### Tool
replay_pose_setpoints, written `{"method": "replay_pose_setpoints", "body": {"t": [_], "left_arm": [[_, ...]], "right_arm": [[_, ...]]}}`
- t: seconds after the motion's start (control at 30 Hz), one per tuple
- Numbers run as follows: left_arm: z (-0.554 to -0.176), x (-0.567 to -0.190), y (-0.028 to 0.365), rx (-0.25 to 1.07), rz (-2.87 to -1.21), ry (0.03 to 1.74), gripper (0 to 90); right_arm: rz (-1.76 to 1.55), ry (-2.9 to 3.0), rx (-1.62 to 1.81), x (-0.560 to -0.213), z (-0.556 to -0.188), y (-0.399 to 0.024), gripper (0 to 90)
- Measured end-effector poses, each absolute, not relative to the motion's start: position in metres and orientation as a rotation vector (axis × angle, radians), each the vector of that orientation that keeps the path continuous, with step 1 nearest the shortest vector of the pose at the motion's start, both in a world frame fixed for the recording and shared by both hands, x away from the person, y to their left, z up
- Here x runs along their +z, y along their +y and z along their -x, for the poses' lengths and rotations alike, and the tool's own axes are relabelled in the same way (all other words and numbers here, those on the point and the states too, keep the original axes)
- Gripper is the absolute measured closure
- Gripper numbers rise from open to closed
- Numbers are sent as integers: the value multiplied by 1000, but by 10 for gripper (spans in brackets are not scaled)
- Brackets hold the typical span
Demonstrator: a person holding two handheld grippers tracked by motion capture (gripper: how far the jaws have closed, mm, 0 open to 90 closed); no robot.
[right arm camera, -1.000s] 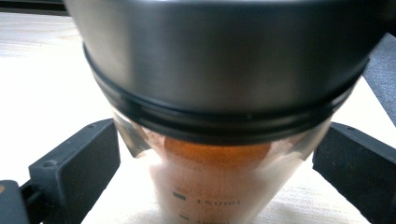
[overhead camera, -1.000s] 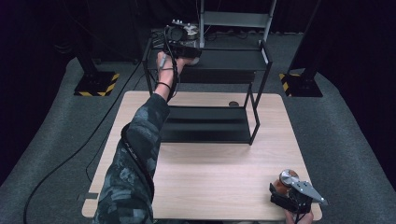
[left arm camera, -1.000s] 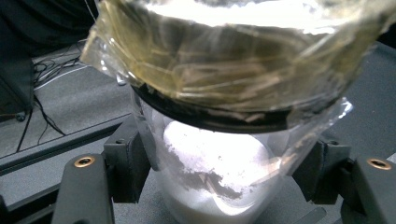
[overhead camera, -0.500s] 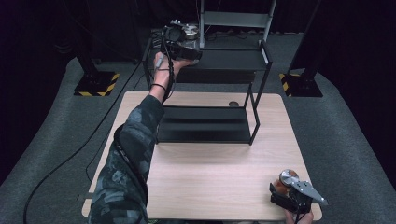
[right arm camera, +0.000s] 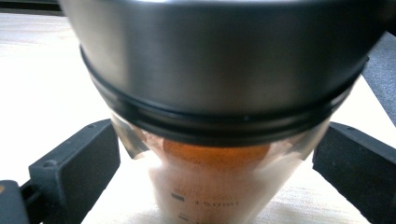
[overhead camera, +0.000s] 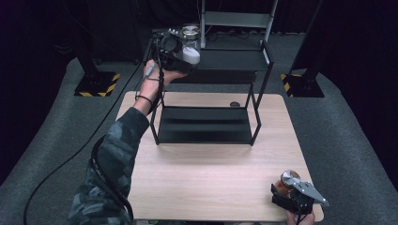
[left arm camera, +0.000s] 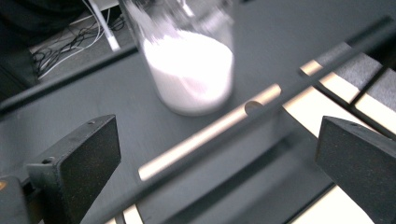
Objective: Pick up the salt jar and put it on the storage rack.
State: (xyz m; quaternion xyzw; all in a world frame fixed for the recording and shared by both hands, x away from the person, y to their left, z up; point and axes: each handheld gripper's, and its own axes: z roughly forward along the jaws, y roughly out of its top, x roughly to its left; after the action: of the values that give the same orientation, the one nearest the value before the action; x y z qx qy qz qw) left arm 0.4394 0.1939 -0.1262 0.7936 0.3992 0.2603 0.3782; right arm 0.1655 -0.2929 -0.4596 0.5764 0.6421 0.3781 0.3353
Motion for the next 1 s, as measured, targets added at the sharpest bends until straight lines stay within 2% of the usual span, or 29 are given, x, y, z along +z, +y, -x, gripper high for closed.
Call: {"method": "replay_pose_setpoints", "body": {"t": [0.27, 0.5, 1.0], "left_arm": [[-394, -157, 205, 670, -2124, 905, 1], [-362, -208, 209, 642, -2218, 870, 0], [-333, -338, 239, 470, -2225, 1084, 1]], "right_arm": [[-1505, 1674, 987, -460, -165, -293, 0], [-1504, 1672, 986, -460, -165, -292, 0], [-1501, 1669, 985, -460, -165, -292, 0]]}}
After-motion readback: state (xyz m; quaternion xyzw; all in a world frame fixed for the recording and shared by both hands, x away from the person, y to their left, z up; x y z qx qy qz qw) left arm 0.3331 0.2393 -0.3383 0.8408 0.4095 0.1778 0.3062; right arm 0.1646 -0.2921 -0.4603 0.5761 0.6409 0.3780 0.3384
